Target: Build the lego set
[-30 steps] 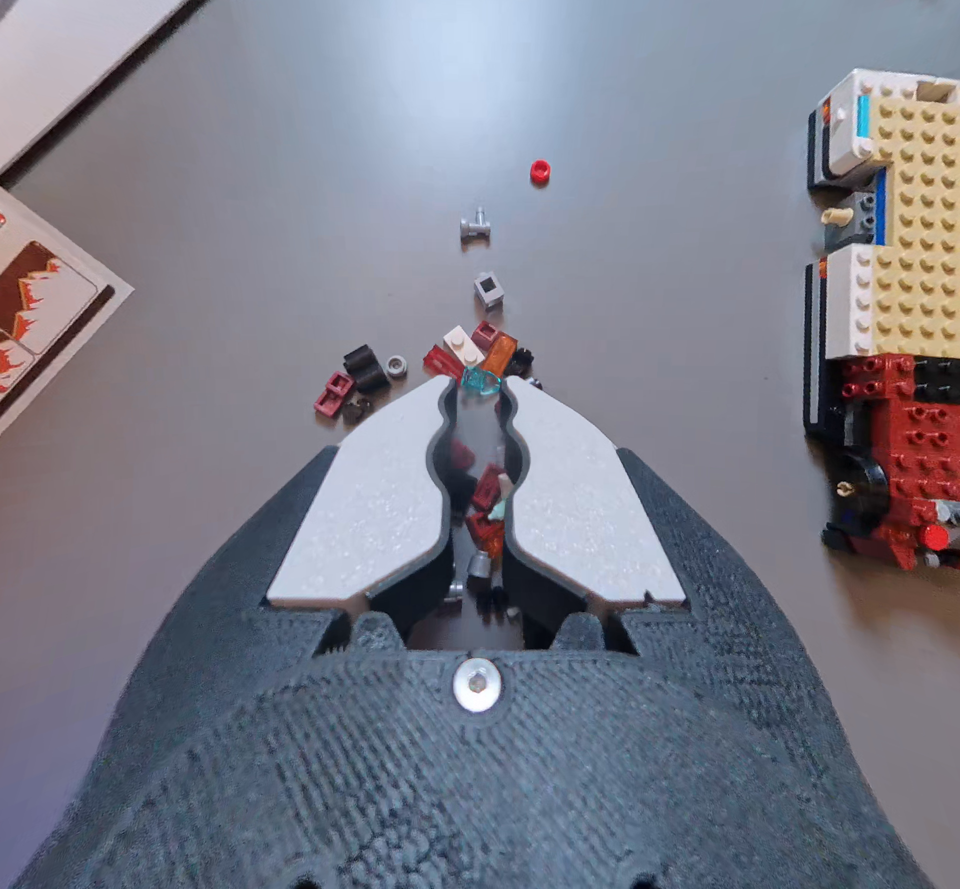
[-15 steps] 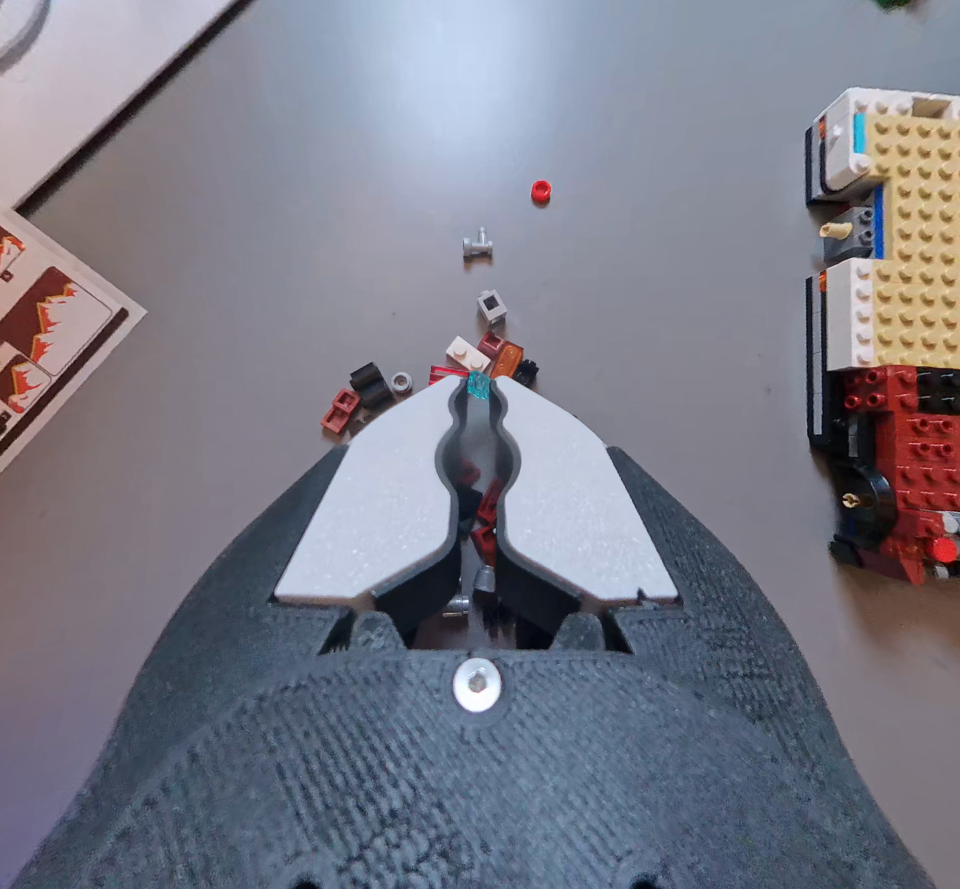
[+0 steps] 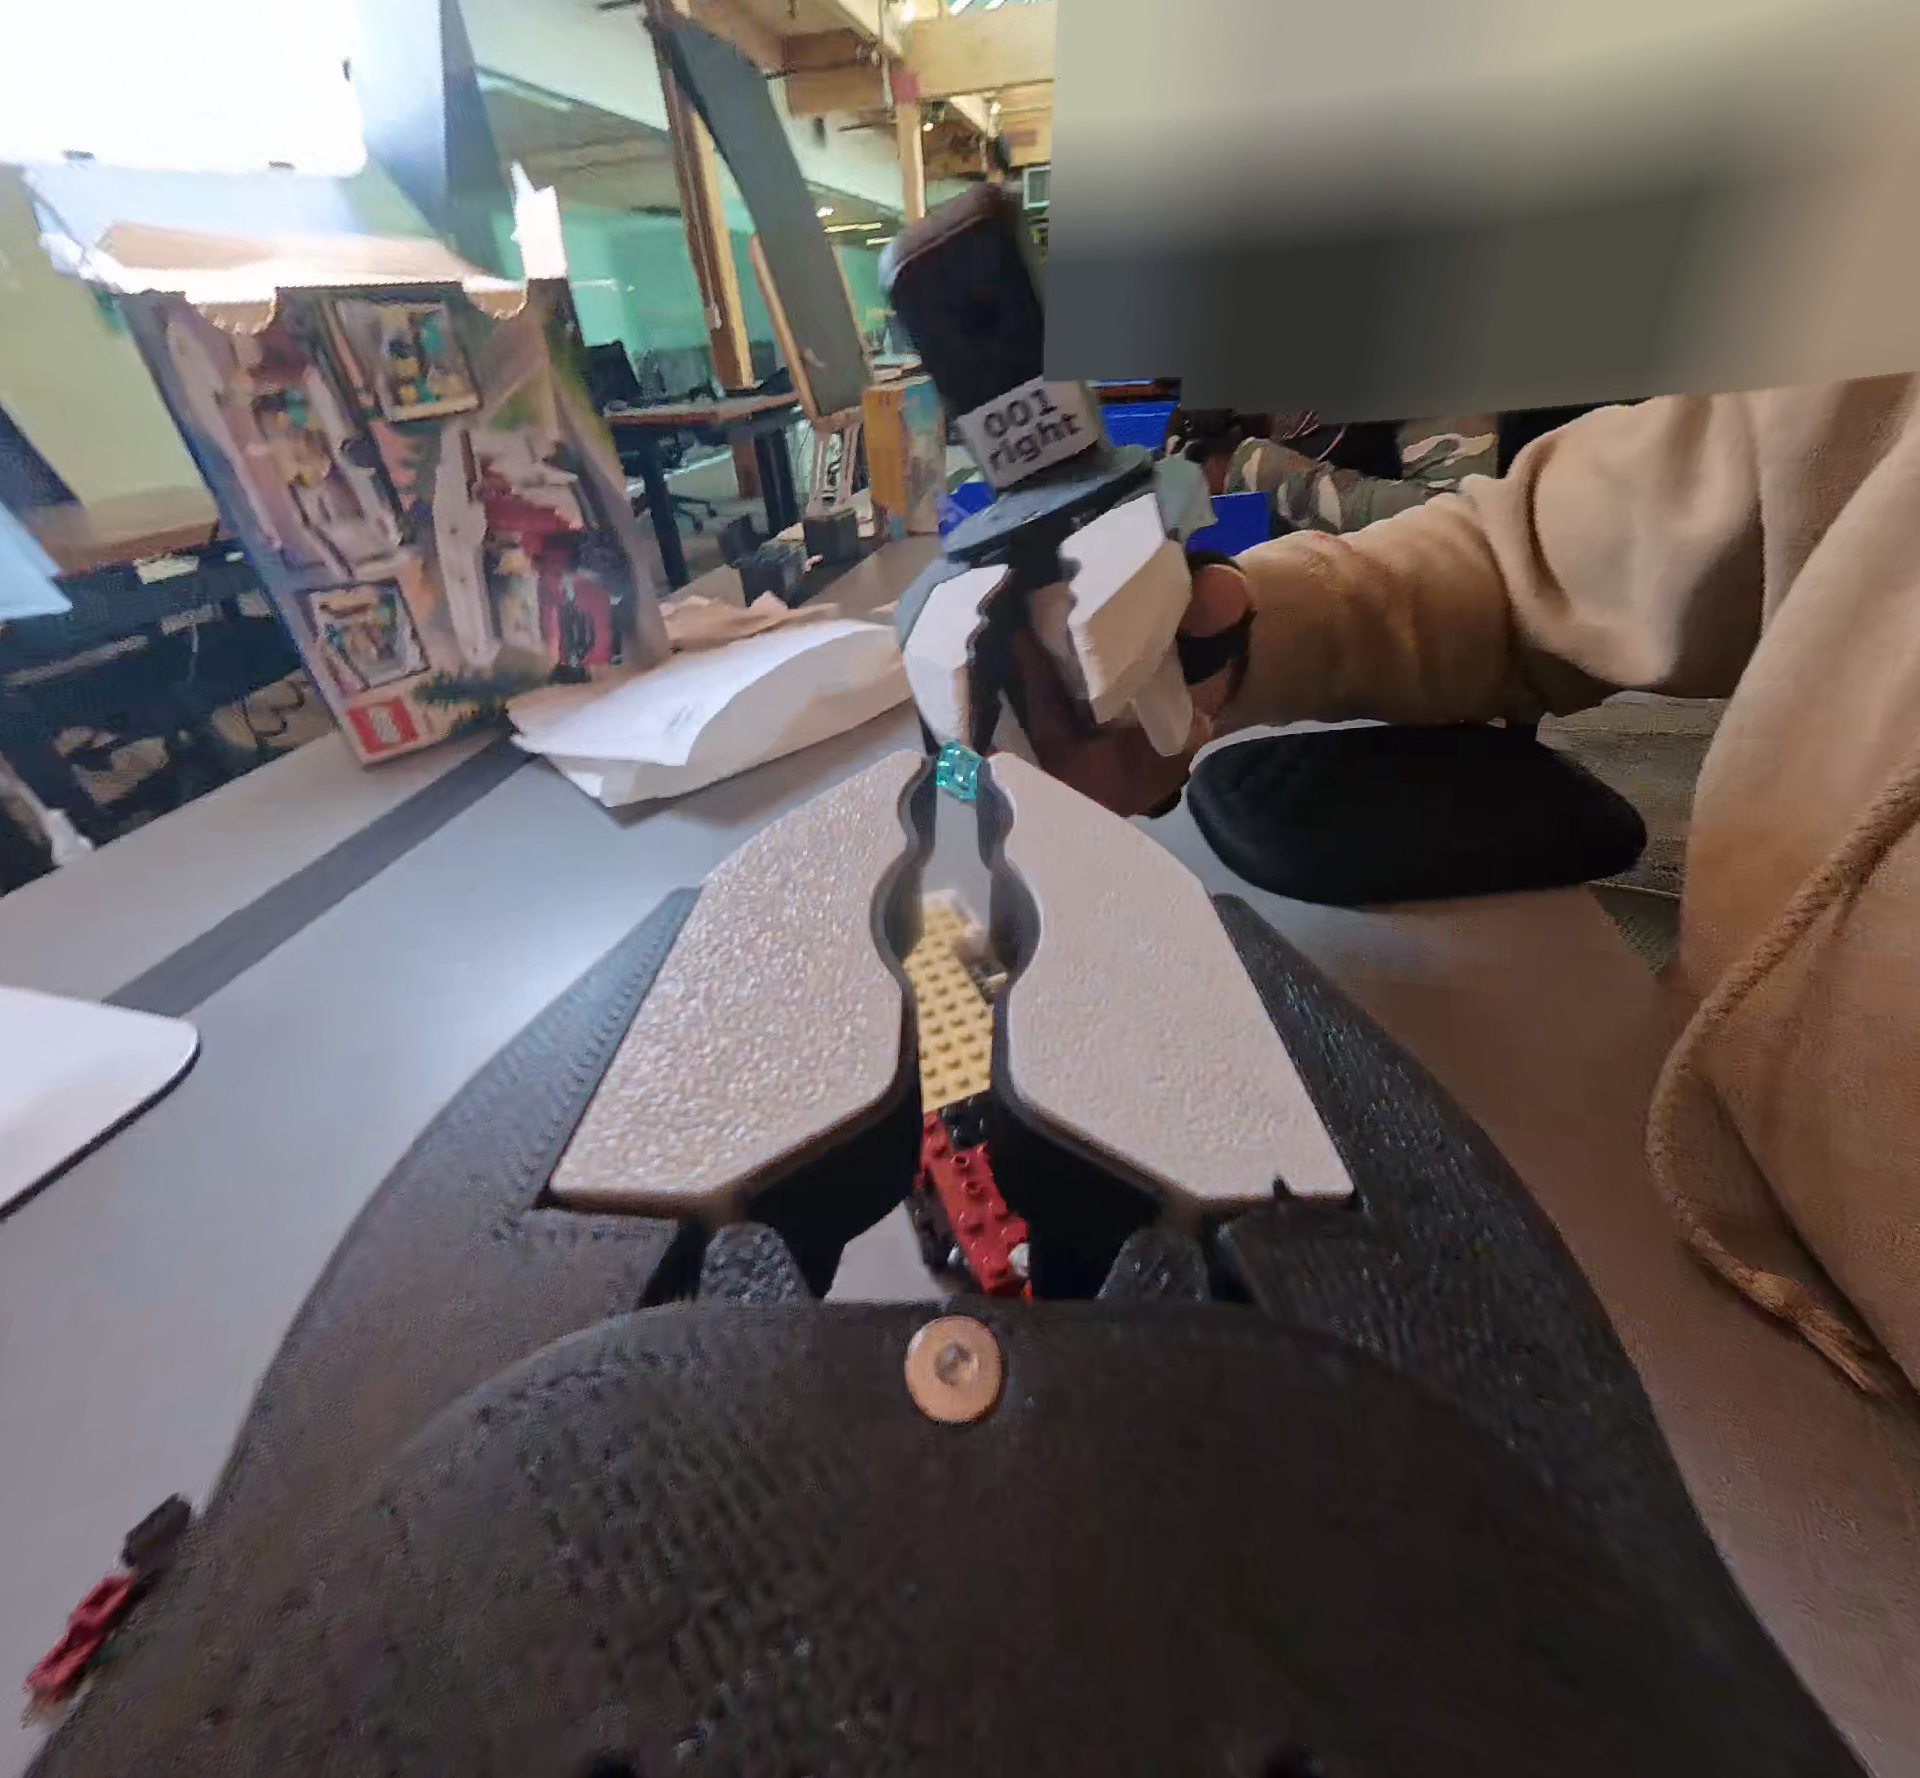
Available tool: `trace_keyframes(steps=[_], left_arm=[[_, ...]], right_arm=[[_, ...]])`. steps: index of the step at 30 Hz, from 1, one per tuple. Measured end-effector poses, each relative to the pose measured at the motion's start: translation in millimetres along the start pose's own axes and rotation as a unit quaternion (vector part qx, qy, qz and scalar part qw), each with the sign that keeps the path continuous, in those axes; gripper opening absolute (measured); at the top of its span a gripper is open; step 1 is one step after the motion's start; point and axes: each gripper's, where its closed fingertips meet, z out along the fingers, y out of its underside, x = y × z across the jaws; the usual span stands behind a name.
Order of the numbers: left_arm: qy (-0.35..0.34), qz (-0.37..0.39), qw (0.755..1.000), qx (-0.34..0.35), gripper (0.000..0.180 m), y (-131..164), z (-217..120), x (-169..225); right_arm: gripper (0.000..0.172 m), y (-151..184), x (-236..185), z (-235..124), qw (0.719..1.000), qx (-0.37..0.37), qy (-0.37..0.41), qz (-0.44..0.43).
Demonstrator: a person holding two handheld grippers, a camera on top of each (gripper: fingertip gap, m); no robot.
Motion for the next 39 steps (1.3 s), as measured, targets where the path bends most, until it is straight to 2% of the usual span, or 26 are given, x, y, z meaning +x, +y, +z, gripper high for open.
trace_keyframes(steps=[3, 6, 14, 18, 23, 26, 39], left_arm=[[0.020, 0.028, 0.999, 0.024, 0.007, -11, 1, 20], [0.029, 0.055, 0.998, 0.029, 0.007, -16, -1, 31], [0.035, 0.085, 0.995, 0.023, 0.007, -18, -11, 42], [0.049, 0.051, 0.997, 0.032, 0.009, -20, -13, 46], [0.085, -0.067, 0.993, 0.050, 0.014, -19, -15, 44], [0.097, -0.108, 0.987, 0.063, 0.014, -21, -12, 46], [0.086, -0.145, 0.982, 0.085, 0.005, -29, -10, 42]], right_arm=[[0.022, -6, -16, 14, 0.996, 0.021, -0.056, 0.071], [0.019, -6, -26, 21, 0.991, 0.030, -0.081, 0.105], [0.005, -3, -39, 29, 0.988, 0.025, -0.102, 0.112], [0.005, -5, -45, 28, 0.991, 0.032, -0.109, 0.075], [0.005, -17, -49, 19, 0.992, 0.072, -0.105, 0.004], [0.004, -25, -49, 17, 0.989, 0.101, -0.105, -0.010], [0.004, -21, -45, 26, 0.987, 0.125, -0.097, -0.027]])
